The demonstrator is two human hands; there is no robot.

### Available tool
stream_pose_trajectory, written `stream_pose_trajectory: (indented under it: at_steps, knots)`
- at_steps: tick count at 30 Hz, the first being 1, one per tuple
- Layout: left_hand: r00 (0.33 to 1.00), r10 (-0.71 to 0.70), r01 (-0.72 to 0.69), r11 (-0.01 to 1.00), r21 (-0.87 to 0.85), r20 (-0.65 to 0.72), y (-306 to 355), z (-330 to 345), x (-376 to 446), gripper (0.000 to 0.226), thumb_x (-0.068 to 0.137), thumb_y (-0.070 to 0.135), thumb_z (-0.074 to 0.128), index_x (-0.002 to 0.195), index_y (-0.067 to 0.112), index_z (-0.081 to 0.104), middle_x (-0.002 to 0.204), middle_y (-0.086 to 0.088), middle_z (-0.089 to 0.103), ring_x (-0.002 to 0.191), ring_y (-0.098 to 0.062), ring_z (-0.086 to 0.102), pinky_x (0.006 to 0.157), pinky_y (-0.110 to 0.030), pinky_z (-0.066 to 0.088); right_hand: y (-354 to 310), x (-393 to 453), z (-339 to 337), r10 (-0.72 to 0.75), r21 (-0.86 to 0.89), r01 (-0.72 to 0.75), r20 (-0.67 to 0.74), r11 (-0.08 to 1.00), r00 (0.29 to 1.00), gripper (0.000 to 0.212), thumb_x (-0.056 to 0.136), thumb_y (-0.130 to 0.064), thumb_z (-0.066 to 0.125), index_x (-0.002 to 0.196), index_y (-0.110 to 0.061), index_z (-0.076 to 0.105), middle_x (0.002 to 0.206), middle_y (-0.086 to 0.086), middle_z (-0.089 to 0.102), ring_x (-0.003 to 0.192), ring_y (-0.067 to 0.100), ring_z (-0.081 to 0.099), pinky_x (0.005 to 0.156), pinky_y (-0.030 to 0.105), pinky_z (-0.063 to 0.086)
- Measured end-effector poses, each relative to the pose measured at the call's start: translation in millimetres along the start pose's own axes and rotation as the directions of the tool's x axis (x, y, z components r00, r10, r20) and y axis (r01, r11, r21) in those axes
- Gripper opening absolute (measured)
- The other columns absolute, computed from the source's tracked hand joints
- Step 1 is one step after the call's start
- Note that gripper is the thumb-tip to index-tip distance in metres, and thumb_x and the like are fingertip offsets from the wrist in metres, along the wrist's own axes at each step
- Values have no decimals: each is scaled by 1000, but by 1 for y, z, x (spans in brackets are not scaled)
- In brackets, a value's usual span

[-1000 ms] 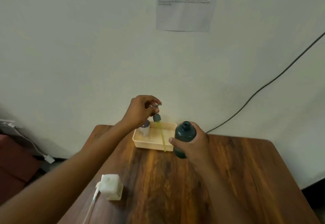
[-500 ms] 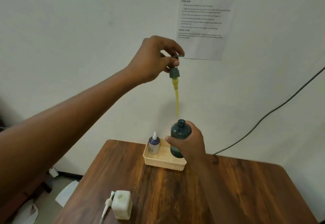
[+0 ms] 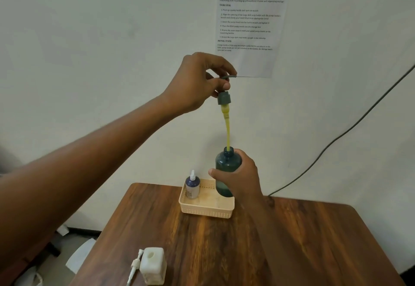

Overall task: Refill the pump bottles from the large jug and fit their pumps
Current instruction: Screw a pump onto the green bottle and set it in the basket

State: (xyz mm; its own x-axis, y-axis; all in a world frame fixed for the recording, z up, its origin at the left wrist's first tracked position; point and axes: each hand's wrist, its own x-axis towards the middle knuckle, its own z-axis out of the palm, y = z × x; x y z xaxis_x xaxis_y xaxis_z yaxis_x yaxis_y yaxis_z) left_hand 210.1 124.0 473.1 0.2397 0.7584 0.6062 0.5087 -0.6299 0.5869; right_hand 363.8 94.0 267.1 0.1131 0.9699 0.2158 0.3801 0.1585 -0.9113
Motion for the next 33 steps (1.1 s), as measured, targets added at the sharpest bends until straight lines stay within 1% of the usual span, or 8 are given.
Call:
stream_pose_trajectory:
  at_steps: [5, 10, 17, 21, 25, 28, 30, 33]
  knots:
    - [999, -1, 1, 1000, -10, 35, -4, 18, -16, 25, 92, 0, 72, 109, 17, 78, 101, -4, 74, 81, -14, 77, 79, -26, 64, -8, 4, -7, 7, -17, -8, -8, 1000, 1000, 61, 67, -41, 88, 112, -39, 48, 95, -34, 49, 85, -1, 55, 68, 8, 37]
    - [995, 55, -62, 995, 78, 87, -8, 40, -36, 26, 92, 7, 74, 113, 22, 78, 108, 2, 77, 90, -11, 73, 83, -17, 60, -18, 9, -13, -10, -45, 10, -7, 999, 1000, 61, 70, -44, 86, 115, -40, 45, 101, -23, 52, 84, 0, 54, 69, 10, 35]
    - [993, 44, -56, 993, 108, 110, -9, 57, -52, 27, 93, 6, 73, 116, 19, 78, 112, 0, 77, 98, -14, 72, 94, -30, 61, -25, 10, -20, -44, -56, 42, -20, 998, 999, 61, 71, -44, 85, 116, -39, 45, 110, -15, 55, 86, 5, 55, 72, 13, 37]
    - [997, -3, -3, 997, 76, 83, -6, 62, -56, 29, 92, 4, 74, 117, 19, 77, 115, -2, 76, 100, -15, 73, 96, -35, 61, -27, 10, -22, -46, -47, 45, -30, 998, 998, 62, 70, -43, 86, 116, -39, 45, 109, -16, 54, 85, -1, 54, 68, 8, 35]
    - [995, -37, 34, 999, 26, 91, -4, 65, -60, 36, 88, 2, 78, 120, 19, 75, 116, -3, 75, 101, -18, 73, 95, -37, 61, -27, 10, -23, -44, -36, 42, -50, 998, 998, 63, 70, -43, 87, 116, -40, 45, 110, -17, 54, 85, 3, 54, 68, 7, 34]
    - [995, -37, 38, 999, -7, 90, -5, 66, -59, 45, 86, 3, 80, 126, 21, 71, 119, -1, 73, 102, -16, 71, 94, -29, 61, -27, 10, -24, -39, -28, 37, -67, 999, 997, 64, 69, -44, 88, 116, -41, 45, 109, -18, 53, 85, 3, 53, 68, 7, 34]
    - [996, -65, 66, 998, -20, 62, -9, 68, -59, 54, 84, 11, 84, 132, 27, 65, 117, 6, 70, 100, -11, 68, 90, -20, 59, -27, 11, -24, -32, -11, 32, -70, 999, 997, 65, 68, -45, 88, 117, -41, 46, 110, -19, 54, 88, 4, 55, 69, 8, 35]
    - [988, -153, 152, 987, -44, -2, -14, 73, -61, 59, 78, 26, 90, 130, 28, 62, 102, 8, 67, 92, -12, 66, 81, -17, 58, -28, 11, -26, -34, 1, 34, -84, 999, 996, 65, 67, -43, 89, 117, -41, 46, 107, -22, 53, 85, -1, 55, 68, 7, 34]
